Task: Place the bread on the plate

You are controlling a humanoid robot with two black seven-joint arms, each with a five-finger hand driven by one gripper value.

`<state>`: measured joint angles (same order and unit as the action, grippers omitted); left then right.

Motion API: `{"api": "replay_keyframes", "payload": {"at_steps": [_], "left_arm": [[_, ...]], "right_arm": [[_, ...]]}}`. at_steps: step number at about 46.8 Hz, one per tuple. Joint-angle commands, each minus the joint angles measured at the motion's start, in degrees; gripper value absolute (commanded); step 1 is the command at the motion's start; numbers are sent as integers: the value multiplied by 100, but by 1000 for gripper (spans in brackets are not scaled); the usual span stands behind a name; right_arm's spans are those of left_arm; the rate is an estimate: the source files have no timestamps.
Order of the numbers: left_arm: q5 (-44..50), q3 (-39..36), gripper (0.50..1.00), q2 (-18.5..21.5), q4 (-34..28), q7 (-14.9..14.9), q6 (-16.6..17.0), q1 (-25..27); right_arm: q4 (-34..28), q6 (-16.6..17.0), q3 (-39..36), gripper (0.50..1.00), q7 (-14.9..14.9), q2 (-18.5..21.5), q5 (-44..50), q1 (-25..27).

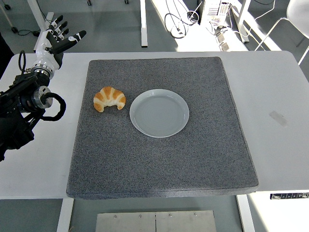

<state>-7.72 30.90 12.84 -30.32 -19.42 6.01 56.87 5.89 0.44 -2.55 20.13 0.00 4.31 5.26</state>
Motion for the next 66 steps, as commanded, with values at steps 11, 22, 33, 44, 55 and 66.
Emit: {"api": "replay_keyframes", "payload": {"at_steps": [11,22,33,44,55,66], "left_arm": [[-756,-1033,896,727,-430,333,14,535],[-1407,-2070,896,1800,-2152,351,84,966],[-2768,-2800,896,2275,-3085,852,93,1282],[-3815,-2984,901,2222,-3234,1387,102,1282],[-4290,-3213,901,2214,-3305,1783,242,1300],[-4510,-3310,898,2214,-3612,2144,260,1300]], "right_arm": [[0,0,0,1000,0,0,0,1],[0,0,0,1000,0,0,0,1],[0,0,0,1000,0,0,0,1],[0,0,0,1000,0,0,0,1],[0,0,0,1000,0,0,0,1],[0,0,0,1000,0,0,0,1]]}}
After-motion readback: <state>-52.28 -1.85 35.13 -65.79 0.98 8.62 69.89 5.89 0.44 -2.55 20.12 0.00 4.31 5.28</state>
